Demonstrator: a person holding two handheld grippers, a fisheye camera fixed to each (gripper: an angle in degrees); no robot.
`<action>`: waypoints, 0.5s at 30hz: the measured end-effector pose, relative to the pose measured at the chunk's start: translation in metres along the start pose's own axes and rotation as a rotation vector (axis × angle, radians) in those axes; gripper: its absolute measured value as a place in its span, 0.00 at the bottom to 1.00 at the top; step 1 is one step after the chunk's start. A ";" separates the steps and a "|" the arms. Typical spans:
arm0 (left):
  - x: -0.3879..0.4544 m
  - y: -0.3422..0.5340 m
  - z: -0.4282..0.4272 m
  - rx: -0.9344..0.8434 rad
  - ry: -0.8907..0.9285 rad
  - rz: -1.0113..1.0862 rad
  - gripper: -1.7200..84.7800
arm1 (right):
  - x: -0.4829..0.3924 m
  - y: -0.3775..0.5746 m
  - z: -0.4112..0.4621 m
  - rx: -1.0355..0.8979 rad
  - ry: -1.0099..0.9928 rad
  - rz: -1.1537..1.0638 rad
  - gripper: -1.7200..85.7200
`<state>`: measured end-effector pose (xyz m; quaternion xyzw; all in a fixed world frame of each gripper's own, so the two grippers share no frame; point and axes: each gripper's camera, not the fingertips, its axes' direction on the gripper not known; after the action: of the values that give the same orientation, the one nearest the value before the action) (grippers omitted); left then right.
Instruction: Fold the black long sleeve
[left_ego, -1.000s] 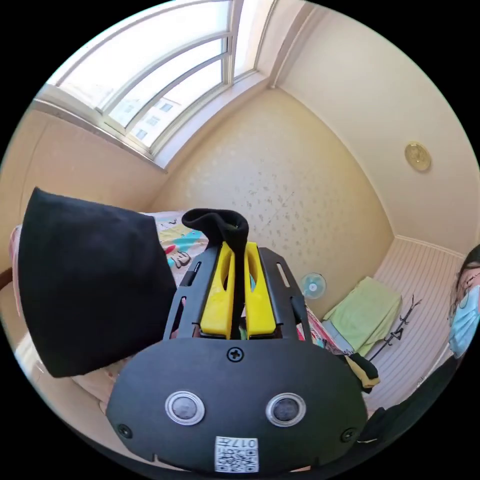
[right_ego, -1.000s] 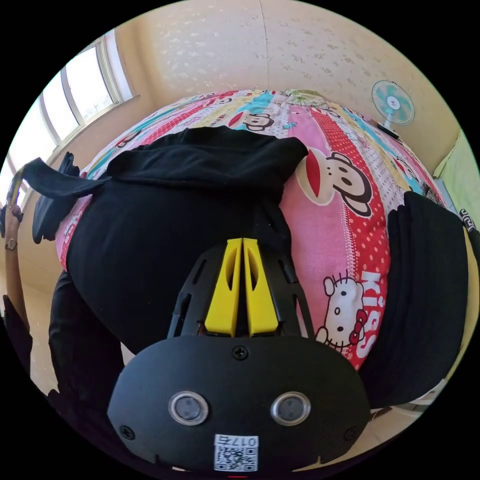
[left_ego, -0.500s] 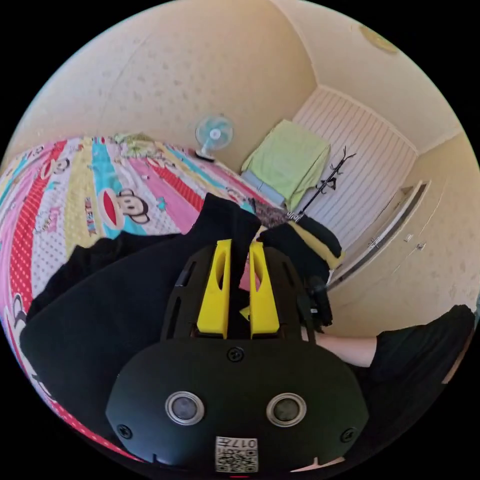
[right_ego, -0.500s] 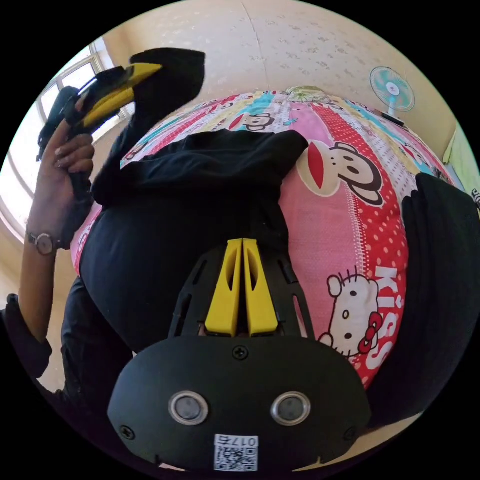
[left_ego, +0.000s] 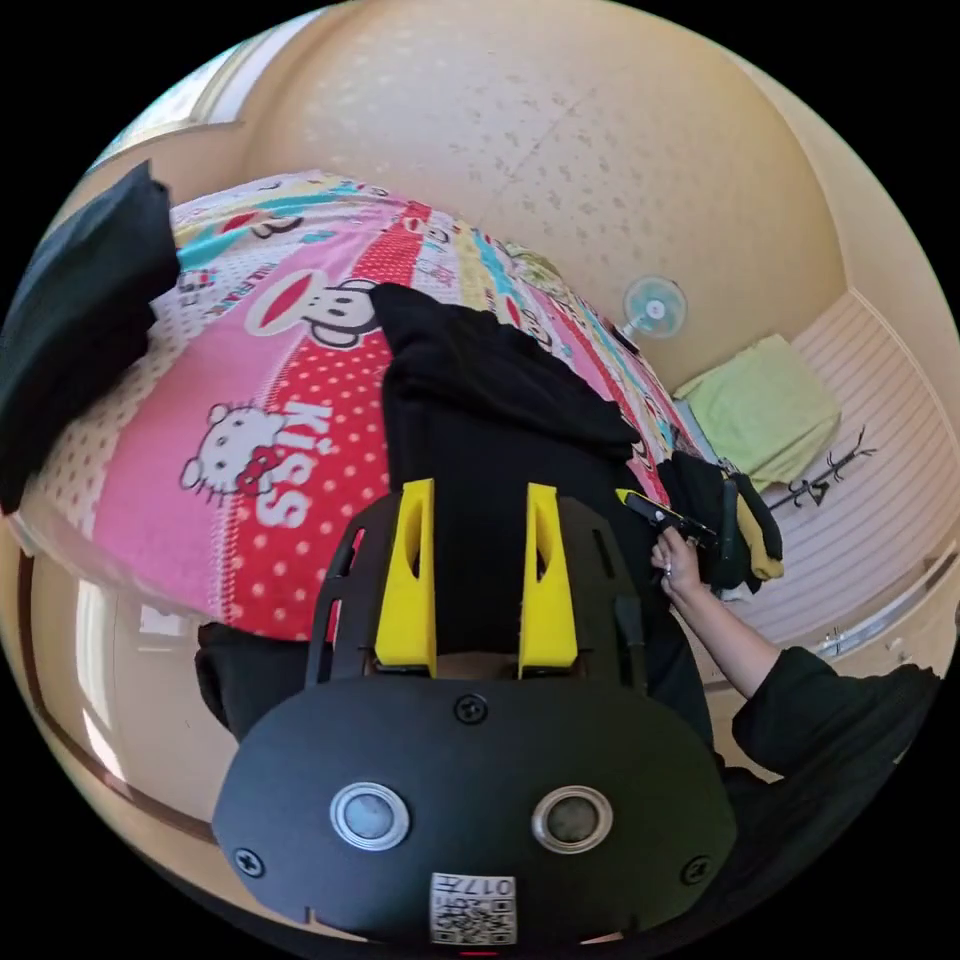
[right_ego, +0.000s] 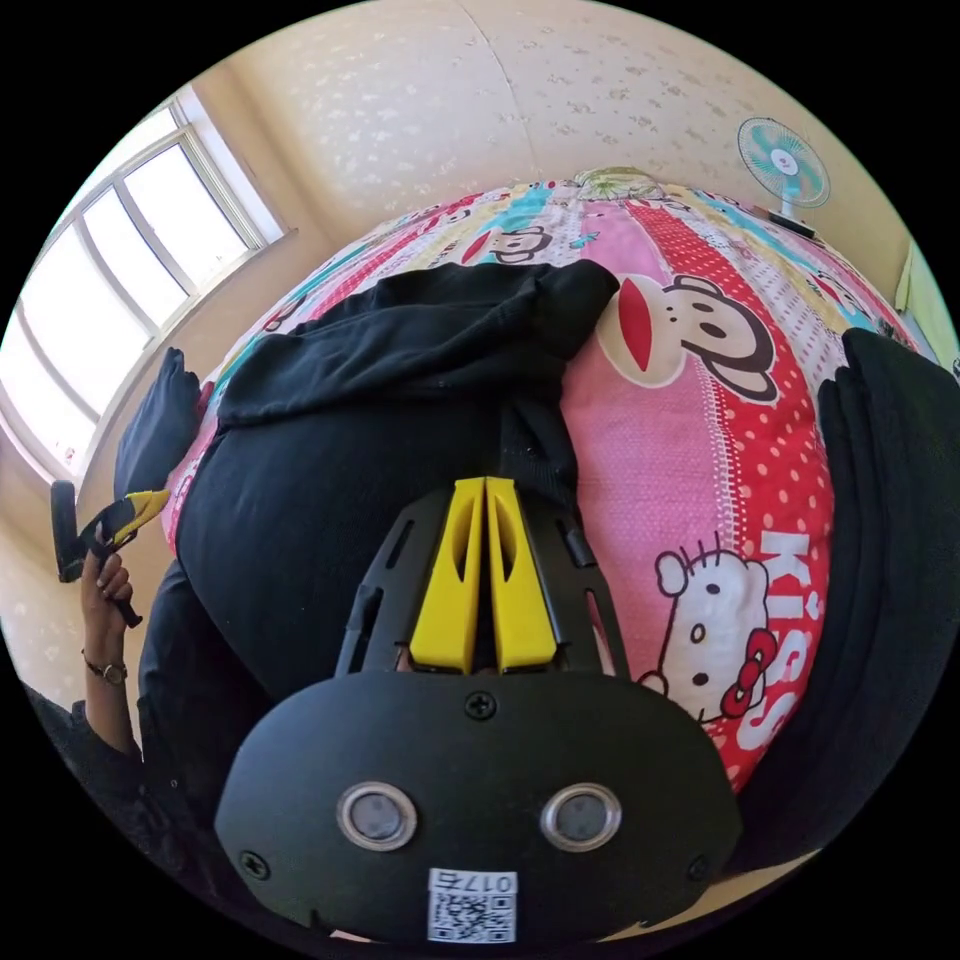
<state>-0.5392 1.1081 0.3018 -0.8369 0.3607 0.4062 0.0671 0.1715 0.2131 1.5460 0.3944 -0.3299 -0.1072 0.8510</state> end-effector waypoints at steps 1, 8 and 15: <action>-0.012 0.010 -0.004 -0.015 -0.022 -0.033 0.19 | 0.000 -0.002 -0.001 -0.013 0.011 0.007 0.04; -0.015 0.038 0.018 -0.108 -0.041 -0.073 0.21 | -0.017 0.003 -0.043 -0.084 0.112 0.058 0.14; -0.011 0.038 0.035 -0.251 -0.049 -0.108 0.08 | -0.001 0.107 -0.088 -0.132 0.236 0.039 0.07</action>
<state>-0.5904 1.1008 0.2939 -0.8468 0.2598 0.4641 -0.0075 0.2189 0.3377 1.5835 0.3409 -0.2276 -0.0650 0.9098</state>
